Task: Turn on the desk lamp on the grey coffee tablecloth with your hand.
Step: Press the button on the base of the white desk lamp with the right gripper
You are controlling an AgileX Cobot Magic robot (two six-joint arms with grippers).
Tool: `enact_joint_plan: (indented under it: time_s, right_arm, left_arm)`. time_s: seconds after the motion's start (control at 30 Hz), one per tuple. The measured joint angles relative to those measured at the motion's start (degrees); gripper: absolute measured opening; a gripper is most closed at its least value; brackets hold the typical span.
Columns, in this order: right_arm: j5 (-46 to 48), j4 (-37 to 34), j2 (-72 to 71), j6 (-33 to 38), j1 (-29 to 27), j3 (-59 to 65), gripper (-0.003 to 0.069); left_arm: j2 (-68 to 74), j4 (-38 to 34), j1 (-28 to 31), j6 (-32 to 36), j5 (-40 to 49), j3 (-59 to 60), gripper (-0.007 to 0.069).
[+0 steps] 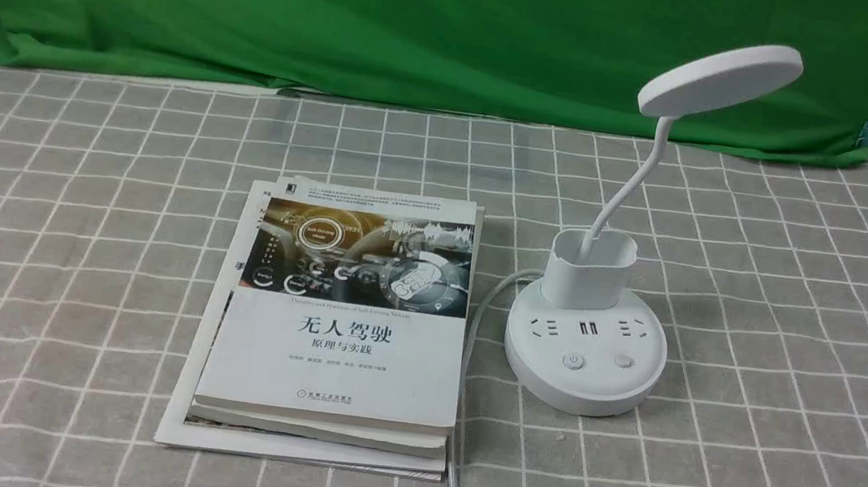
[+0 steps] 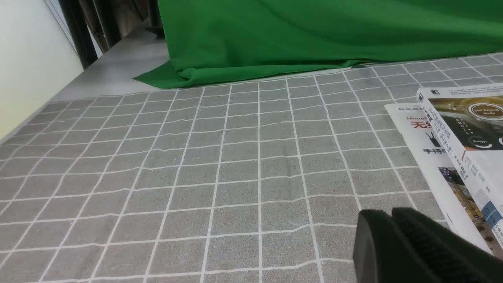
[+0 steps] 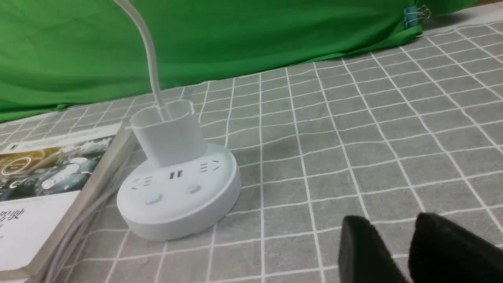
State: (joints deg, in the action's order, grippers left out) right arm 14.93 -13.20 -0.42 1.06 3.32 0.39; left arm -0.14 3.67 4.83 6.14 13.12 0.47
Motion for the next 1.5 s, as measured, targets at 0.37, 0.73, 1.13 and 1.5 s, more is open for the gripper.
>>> enact_joint_plan:
  time_s: [0.37, 0.73, 1.13, 1.5]
  right_arm:
    - [0.00, 0.00, 0.00, 0.00, 0.00, 0.00, 0.0239]
    - [0.00, 0.00, 0.00, 0.09, 0.00, 0.00, 0.0239]
    - [0.00, 0.00, 0.00, 0.46, 0.00, 0.00, 0.0239]
    - [-13.43, -3.71, 0.00, -20.01, 0.00, 0.00, 0.0239]
  left_arm:
    - [0.00, 0.00, 0.00, 0.00, 0.00, 0.00, 0.0019]
    - [0.00, 0.00, 0.00, 0.00, 0.00, 0.00, 0.0019]
    - [0.00, 0.00, 0.00, 0.00, 0.00, 0.00, 0.0019]
    - [0.00, 0.00, 0.00, 0.00, 0.00, 0.00, 0.0019]
